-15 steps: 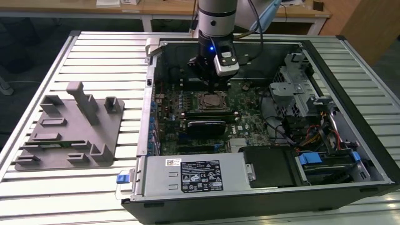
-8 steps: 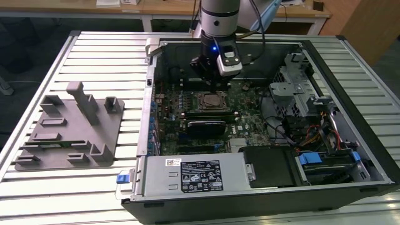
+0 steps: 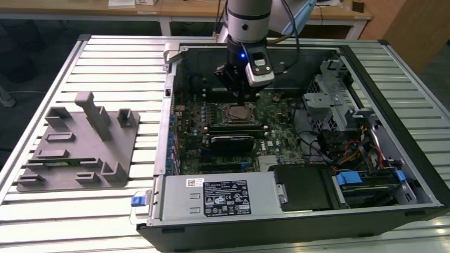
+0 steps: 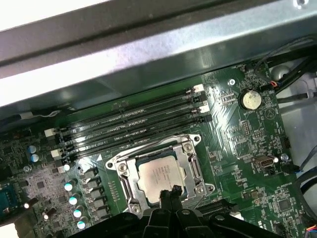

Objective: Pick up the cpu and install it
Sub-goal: 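Install the first cpu locking lever, then install the second cpu locking lever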

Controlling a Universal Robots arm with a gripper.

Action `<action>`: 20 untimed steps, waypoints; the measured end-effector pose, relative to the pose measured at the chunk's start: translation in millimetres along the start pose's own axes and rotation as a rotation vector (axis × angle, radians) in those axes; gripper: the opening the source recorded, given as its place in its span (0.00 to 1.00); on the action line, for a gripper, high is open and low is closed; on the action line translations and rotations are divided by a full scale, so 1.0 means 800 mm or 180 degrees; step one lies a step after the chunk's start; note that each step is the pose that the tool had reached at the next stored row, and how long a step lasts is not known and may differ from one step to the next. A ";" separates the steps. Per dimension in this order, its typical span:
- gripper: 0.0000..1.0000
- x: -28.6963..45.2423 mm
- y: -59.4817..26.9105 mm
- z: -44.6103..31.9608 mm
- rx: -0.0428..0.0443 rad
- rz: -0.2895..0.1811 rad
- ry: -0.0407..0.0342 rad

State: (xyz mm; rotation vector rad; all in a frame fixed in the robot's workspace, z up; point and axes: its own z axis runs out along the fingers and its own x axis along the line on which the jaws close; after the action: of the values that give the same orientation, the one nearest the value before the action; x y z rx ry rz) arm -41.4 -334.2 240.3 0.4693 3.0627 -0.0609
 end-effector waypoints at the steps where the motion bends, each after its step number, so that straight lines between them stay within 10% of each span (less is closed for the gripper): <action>1: 0.11 -0.0003 -0.001 0.0000 0.0000 -0.0001 0.0000; 20: 0.11 -0.0042 -0.013 0.0007 0.0000 -0.0005 0.0000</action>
State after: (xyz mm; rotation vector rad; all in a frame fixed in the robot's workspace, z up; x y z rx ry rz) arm -41.3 -345.3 240.3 0.4669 3.0630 -0.0607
